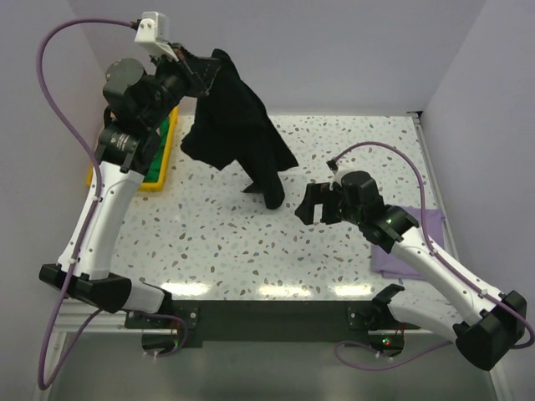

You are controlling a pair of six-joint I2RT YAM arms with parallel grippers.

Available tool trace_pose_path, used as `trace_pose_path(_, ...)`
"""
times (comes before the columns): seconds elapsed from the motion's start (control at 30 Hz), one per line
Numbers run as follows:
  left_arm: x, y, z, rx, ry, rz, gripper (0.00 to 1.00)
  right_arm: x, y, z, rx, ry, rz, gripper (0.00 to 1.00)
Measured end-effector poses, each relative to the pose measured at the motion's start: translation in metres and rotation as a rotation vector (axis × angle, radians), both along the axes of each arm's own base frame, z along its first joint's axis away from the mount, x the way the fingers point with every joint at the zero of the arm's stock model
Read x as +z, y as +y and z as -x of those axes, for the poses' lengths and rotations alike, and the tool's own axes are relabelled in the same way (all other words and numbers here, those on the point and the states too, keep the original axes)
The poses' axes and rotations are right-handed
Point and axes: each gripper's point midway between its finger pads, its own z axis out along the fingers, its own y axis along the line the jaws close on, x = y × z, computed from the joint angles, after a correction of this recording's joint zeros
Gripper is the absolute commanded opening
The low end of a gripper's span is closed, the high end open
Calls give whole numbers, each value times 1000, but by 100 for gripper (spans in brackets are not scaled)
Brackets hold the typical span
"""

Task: Fold and stack the t-shirts
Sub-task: Move the tshirt to the center of the board

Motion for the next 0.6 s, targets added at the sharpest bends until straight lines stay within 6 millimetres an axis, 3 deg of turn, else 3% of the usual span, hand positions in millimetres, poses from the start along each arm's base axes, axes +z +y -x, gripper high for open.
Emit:
trace_pose_path(0.1, -14, -12, -5, -44, 32, 11, 0, 1, 1, -1, -5, 0, -10, 99)
trace_pose_path(0.4, -108, -32, -30, -95, 269, 4, 0, 9, 8, -5, -17, -15, -61, 99)
trace_pose_path(0.6, -115, -27, -27, -71, 297, -12, 0, 11, 18, -10, -2, -17, -101, 98)
